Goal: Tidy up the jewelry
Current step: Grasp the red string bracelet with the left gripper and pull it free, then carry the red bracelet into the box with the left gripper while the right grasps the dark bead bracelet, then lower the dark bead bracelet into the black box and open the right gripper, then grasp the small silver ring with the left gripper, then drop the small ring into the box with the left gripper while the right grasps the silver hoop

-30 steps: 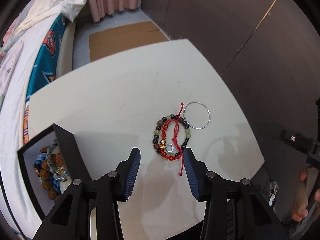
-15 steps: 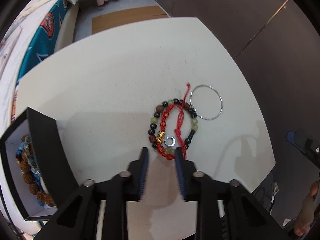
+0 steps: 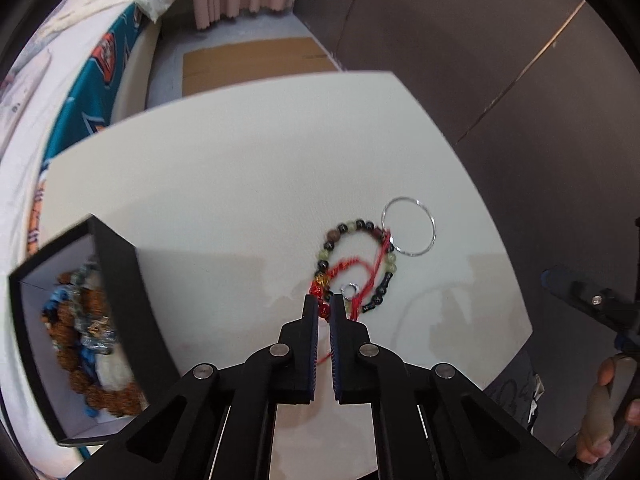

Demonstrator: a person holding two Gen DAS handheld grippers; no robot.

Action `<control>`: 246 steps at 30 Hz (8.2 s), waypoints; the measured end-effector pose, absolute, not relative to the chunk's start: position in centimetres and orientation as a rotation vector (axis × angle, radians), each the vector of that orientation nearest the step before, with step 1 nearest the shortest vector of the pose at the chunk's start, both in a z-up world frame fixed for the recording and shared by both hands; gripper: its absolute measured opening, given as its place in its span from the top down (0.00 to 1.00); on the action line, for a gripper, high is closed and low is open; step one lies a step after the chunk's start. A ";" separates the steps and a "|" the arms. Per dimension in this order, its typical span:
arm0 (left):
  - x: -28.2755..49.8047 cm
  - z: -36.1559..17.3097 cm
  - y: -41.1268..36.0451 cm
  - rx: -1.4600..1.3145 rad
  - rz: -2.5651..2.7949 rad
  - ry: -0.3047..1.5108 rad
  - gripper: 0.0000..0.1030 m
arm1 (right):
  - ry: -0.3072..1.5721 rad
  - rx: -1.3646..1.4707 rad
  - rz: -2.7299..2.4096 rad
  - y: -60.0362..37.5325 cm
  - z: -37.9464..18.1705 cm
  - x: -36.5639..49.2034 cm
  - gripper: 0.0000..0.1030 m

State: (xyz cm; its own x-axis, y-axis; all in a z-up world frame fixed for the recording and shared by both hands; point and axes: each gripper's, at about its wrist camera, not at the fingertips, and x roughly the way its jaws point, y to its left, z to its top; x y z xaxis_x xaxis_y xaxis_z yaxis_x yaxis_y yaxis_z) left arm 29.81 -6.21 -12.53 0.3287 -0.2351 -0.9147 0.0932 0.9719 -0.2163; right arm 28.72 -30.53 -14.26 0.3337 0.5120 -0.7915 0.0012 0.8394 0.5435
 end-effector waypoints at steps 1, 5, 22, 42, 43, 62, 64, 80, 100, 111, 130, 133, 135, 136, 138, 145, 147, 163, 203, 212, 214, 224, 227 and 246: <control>29.7 -12.1 -5.9 -0.136 -0.214 1.207 0.95 | 1.197 0.494 0.361 -30.1 -14.2 28.8 0.32; 29.0 -10.4 -4.7 -0.144 -0.210 1.163 0.96 | 1.202 0.460 0.395 -28.2 -13.8 29.3 0.32; 28.5 -9.7 -3.5 -0.135 -0.229 1.188 0.98 | 1.263 0.284 0.390 -23.4 -14.5 32.4 0.32; 29.2 -16.2 -8.6 0.084 -0.189 1.267 0.50 | 1.245 0.403 0.290 -30.5 -15.2 30.2 0.32; 29.1 -16.2 -8.7 0.108 -0.183 1.260 0.54 | 1.247 0.399 0.293 -30.4 -15.2 30.3 0.32; 28.5 -10.2 -3.2 -0.033 -0.145 1.123 1.00 | 1.304 0.242 0.449 -23.0 -15.4 32.6 0.53; 28.4 -9.5 -2.7 -0.044 -0.142 1.107 1.00 | 1.333 0.252 0.465 -22.2 -15.9 32.7 0.57; 25.8 -5.1 2.8 -0.138 -0.115 0.982 1.00 | 1.395 0.075 0.340 -16.7 -18.2 33.6 0.76; 24.4 -6.7 8.5 -0.338 -0.064 1.008 0.30 | 1.109 0.068 0.517 -14.4 -7.1 29.9 0.91; 22.2 -5.4 12.0 -0.348 -0.009 0.944 0.30 | 1.067 0.102 0.668 -8.1 -4.1 28.6 0.91; 22.0 -4.5 10.6 -0.319 0.000 0.872 0.12 | 1.121 0.223 0.577 -11.1 -8.5 27.0 0.44; 22.5 -4.2 9.1 -0.302 -0.026 0.865 0.07 | 1.104 0.226 0.541 -13.4 -8.4 26.8 0.40; 23.0 -4.2 7.9 -0.286 -0.055 0.872 0.07 | 1.083 0.223 0.515 -15.3 -8.2 26.6 0.35; 23.2 -4.2 7.4 -0.280 -0.064 0.874 0.07 | 1.074 0.224 0.504 -16.1 -8.0 26.5 0.33; 23.7 -4.3 6.0 -0.266 -0.087 0.883 0.07 | 1.063 0.232 0.474 -18.1 -7.8 26.4 0.22; 25.1 -4.2 1.2 -0.189 -0.143 0.892 0.07 | 1.044 0.323 0.400 -24.2 -7.7 26.6 0.21; 25.7 -4.4 0.0 -0.164 -0.162 0.911 0.07 | 1.039 0.339 0.373 -25.4 -7.9 26.6 0.21; 29.4 -8.2 -8.0 -0.013 -0.249 1.095 0.14 | 1.068 0.437 0.264 -31.5 -11.1 26.8 0.21; 32.5 -16.3 -11.3 0.105 -0.202 1.306 0.87 | 1.127 0.408 0.243 -33.0 -13.6 27.3 0.21; 31.6 -13.7 -9.9 0.070 -0.194 1.242 0.87 | 1.139 0.326 0.277 -30.8 -13.7 27.8 0.21; 31.4 -13.0 -9.0 0.054 -0.183 1.225 0.87 | 1.141 0.303 0.295 -30.2 -13.7 28.2 0.22; 29.6 -10.0 -4.6 -0.031 -0.108 1.166 0.87 | 1.153 0.137 0.402 -25.9 -13.5 30.9 0.36; 29.2 -9.2 -3.0 -0.053 -0.088 1.154 0.87 | 1.173 0.109 0.443 -24.6 -13.8 31.7 0.40; 26.9 -7.9 3.8 -0.130 -0.012 1.124 0.87 | 1.304 -0.052 0.456 -18.3 -17.7 35.2 0.68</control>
